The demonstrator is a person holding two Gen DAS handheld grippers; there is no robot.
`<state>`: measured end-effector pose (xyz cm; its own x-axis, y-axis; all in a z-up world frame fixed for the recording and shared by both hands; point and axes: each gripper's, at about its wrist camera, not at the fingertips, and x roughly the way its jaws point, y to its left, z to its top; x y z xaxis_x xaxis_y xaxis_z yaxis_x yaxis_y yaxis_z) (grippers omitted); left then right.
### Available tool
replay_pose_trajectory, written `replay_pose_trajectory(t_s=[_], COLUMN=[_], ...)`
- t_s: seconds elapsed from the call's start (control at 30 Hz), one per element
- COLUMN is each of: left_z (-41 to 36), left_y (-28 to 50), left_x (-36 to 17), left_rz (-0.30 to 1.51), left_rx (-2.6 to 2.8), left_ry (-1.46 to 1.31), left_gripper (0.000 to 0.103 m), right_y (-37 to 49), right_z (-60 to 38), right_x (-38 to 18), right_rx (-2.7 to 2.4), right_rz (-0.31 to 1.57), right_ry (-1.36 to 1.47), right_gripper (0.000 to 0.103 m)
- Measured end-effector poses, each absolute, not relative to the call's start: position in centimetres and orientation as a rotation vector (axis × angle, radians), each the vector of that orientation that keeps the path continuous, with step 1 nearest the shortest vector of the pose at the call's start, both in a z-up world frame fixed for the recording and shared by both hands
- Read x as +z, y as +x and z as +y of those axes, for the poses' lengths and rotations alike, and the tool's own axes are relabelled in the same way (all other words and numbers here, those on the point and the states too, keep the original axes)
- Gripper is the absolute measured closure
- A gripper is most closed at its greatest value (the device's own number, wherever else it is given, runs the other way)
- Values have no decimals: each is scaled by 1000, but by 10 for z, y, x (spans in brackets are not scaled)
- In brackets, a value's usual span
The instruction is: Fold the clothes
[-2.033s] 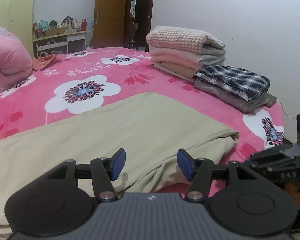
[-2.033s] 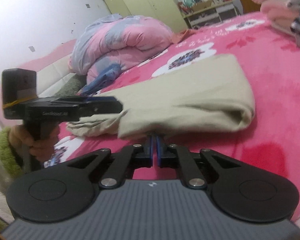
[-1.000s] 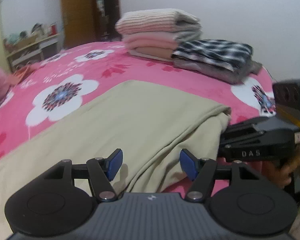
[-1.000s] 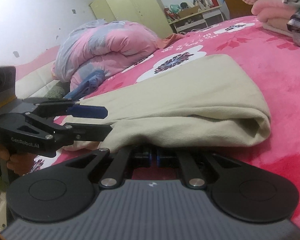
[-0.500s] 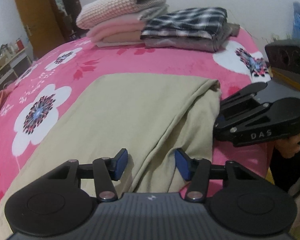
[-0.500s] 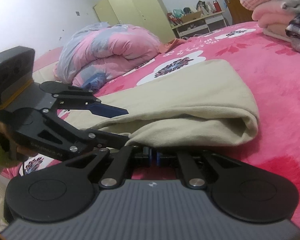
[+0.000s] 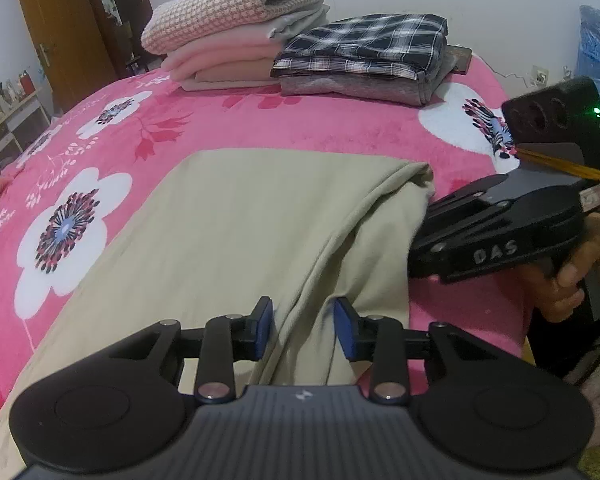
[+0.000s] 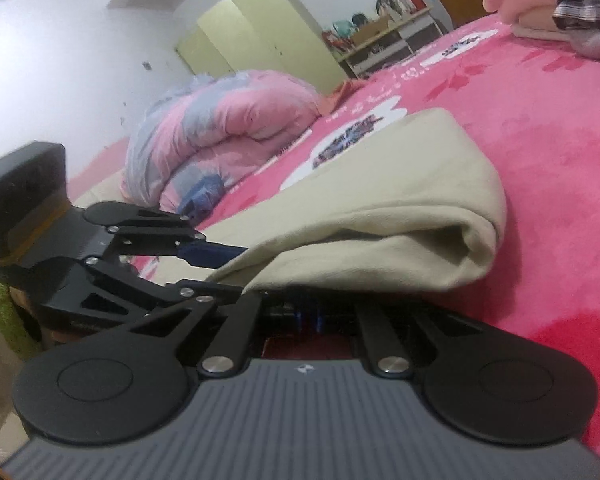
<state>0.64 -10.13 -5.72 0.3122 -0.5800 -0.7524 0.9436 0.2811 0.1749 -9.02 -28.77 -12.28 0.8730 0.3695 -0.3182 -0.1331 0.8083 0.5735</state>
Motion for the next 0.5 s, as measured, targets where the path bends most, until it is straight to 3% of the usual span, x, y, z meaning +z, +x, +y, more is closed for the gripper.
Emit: replay_pose_trajectory(t_s=[0.5], left_z=[-88], left_y=[10], left_x=[-53], left_rz=[617], left_rx=[-1123], left_ry=[611], left_gripper=[67], right_y=[-78], right_z=[-279], right_x=[-116], right_rx=[273], right_rz=[495], right_ry=[539], right_gripper=[97])
